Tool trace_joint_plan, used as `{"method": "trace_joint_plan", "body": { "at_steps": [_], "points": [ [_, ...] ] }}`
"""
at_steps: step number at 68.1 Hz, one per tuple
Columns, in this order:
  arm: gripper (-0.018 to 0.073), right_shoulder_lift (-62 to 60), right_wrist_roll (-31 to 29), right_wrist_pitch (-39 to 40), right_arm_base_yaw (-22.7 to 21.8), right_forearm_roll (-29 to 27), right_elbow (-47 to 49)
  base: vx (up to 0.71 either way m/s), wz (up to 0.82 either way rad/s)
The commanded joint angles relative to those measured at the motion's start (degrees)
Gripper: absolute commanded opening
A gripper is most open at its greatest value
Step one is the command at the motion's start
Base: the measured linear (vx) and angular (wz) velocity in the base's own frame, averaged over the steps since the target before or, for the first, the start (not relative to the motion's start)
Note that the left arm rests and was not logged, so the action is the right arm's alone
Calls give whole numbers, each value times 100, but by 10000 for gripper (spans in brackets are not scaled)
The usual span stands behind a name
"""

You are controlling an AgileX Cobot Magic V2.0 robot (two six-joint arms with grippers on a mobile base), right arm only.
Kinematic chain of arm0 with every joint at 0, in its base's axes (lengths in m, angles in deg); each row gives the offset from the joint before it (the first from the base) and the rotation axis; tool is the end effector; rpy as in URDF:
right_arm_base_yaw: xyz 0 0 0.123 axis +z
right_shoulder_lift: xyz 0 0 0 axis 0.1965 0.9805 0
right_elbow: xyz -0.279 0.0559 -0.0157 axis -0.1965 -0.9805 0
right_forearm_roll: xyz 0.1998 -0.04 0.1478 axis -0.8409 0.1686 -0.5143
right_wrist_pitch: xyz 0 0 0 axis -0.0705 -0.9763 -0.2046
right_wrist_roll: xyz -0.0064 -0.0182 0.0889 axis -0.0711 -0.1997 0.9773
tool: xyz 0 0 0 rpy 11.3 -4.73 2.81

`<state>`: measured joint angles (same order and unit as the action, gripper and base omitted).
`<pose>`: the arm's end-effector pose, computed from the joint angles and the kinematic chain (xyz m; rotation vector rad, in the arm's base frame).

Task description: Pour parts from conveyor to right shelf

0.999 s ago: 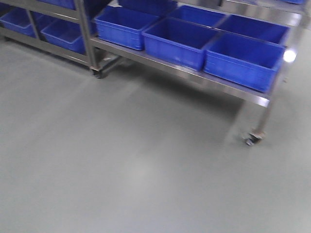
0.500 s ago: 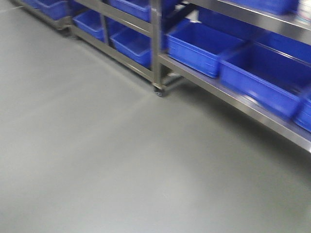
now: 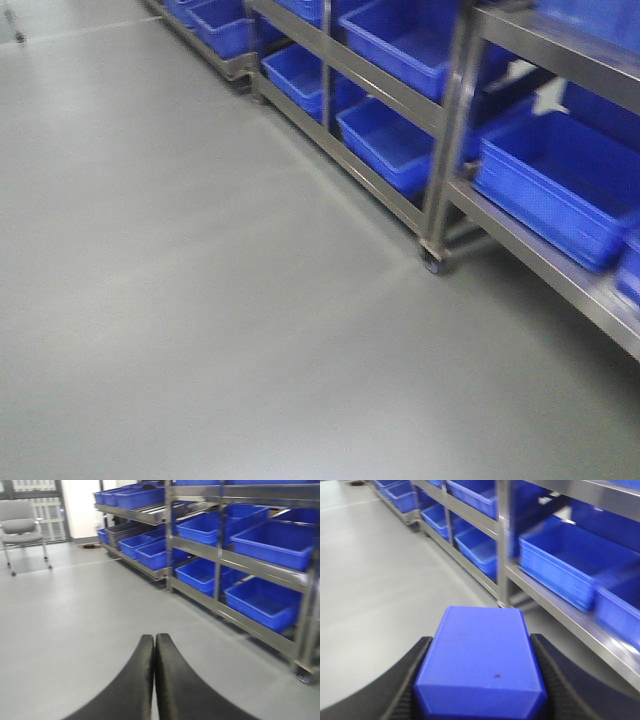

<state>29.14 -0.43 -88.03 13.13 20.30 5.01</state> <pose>0.0759 -0.0022 0.2690 0.0290 1.9108 -0.0094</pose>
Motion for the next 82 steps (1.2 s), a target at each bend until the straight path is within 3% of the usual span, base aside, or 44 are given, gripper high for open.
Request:
{"method": "trace_joint_plan", "body": {
  "at_steps": [1,82],
  "points": [
    [-3,68,-7,454,-5,72,165,70,34],
    [-3,71,-7,454,-5,72,165,70,32]
  ]
}}
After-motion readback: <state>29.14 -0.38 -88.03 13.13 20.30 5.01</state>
